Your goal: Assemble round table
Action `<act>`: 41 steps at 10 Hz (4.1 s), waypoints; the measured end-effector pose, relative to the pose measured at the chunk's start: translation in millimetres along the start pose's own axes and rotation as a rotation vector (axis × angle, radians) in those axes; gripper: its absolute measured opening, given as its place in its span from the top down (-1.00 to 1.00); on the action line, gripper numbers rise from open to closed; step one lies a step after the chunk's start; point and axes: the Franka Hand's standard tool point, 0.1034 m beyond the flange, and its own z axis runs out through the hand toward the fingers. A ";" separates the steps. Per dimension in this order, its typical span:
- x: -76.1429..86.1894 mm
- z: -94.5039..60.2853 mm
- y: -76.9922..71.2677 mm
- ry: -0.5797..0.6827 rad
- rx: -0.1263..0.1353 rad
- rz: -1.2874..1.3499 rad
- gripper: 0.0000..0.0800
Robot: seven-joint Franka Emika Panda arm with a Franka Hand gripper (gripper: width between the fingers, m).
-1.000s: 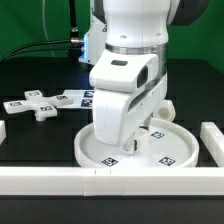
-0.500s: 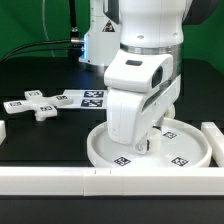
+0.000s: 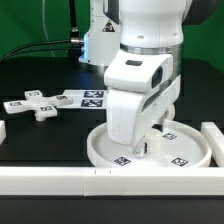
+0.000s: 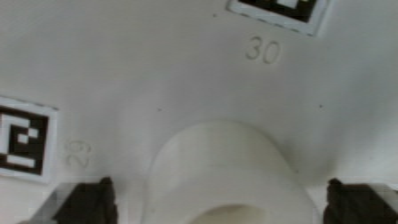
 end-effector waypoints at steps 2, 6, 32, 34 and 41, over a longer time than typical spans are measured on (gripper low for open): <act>-0.2 -0.2 0.2 0.000 0.000 0.001 -0.59; -11.4 -35.3 -13.7 -0.002 -0.023 0.150 -0.62; -7.5 -28.5 -95.6 -0.311 0.240 1.271 -0.62; -11.8 -25.9 -96.7 -0.443 0.318 1.250 -0.62; -17.7 -8.0 -114.4 -0.785 0.529 1.178 -0.62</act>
Offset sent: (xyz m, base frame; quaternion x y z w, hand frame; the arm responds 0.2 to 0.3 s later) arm -0.0258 -0.0169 0.0349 -0.0158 -0.0323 0.0878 0.9955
